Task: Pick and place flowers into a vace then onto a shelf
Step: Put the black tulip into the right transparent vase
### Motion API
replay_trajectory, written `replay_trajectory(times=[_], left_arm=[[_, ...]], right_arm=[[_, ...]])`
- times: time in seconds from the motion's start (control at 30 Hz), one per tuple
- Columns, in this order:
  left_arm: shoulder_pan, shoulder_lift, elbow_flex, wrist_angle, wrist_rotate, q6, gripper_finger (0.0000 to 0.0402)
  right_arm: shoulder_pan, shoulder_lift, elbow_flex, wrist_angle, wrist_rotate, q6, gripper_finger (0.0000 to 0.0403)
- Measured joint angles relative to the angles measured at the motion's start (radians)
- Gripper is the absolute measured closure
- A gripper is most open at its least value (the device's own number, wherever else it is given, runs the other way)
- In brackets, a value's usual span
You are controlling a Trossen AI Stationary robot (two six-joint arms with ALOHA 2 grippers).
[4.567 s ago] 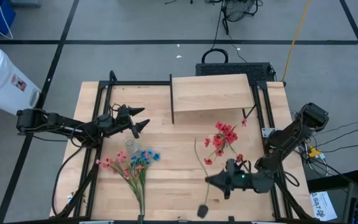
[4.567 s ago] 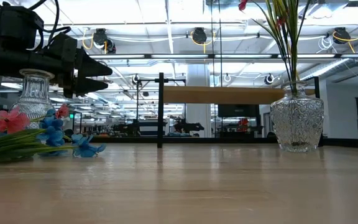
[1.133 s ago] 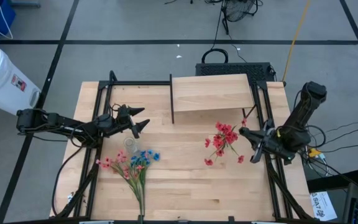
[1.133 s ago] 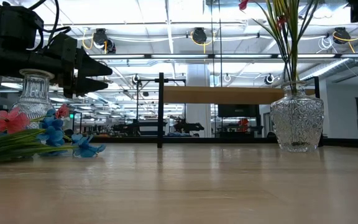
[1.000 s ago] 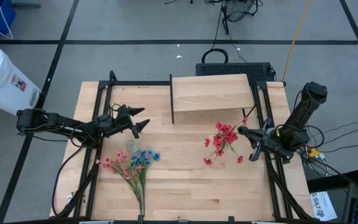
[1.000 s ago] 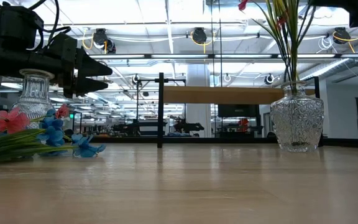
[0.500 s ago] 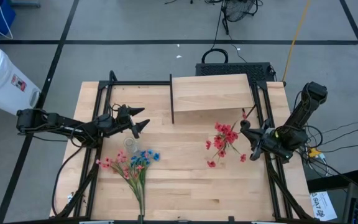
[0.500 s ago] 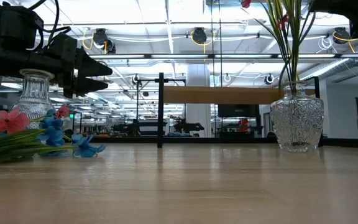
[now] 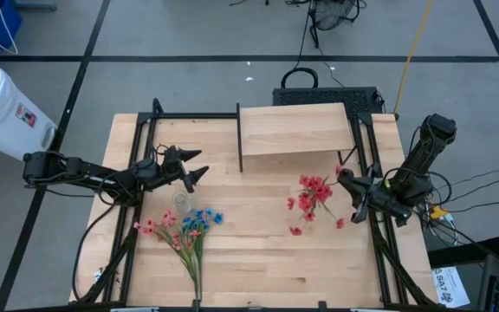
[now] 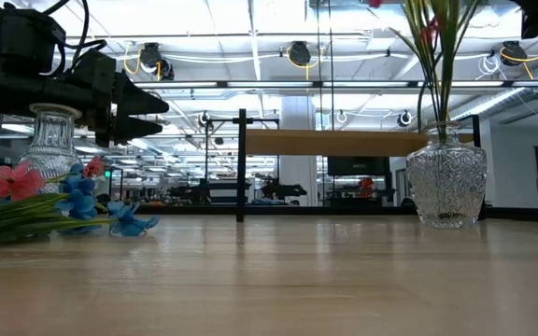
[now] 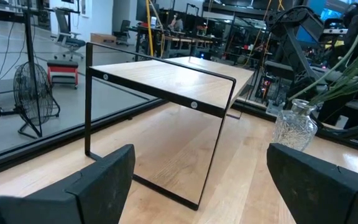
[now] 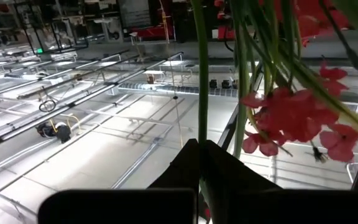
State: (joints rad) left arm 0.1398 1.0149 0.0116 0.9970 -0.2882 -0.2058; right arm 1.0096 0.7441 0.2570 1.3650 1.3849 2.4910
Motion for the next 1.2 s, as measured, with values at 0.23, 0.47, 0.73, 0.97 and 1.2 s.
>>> replay_trajectory(times=[0.23,0.47,0.73,0.97,1.2], left_arm=[[0.000,0.000,0.000,0.000,0.000,0.000,0.0036],[0.000,0.000,0.000,0.000,0.000,0.000,0.0036],[0.000,0.000,0.000,0.000,0.000,0.000,0.0036],[0.000,0.000,0.000,0.000,0.000,0.000,0.0036],[0.000,0.000,0.000,0.000,0.000,0.000,0.0036]], right_arm=[[0.000,0.000,0.000,0.001,-0.001,0.015,0.0403],[0.000,-0.003,0.048,0.008,-0.001,-0.047,0.0403],[0.000,0.014,0.062,-0.054,0.039,0.052,0.0403],[0.016,0.024,0.062,-0.056,0.082,0.090,0.0403],[0.015,0.038,0.062,-0.055,0.081,0.131,0.0403]])
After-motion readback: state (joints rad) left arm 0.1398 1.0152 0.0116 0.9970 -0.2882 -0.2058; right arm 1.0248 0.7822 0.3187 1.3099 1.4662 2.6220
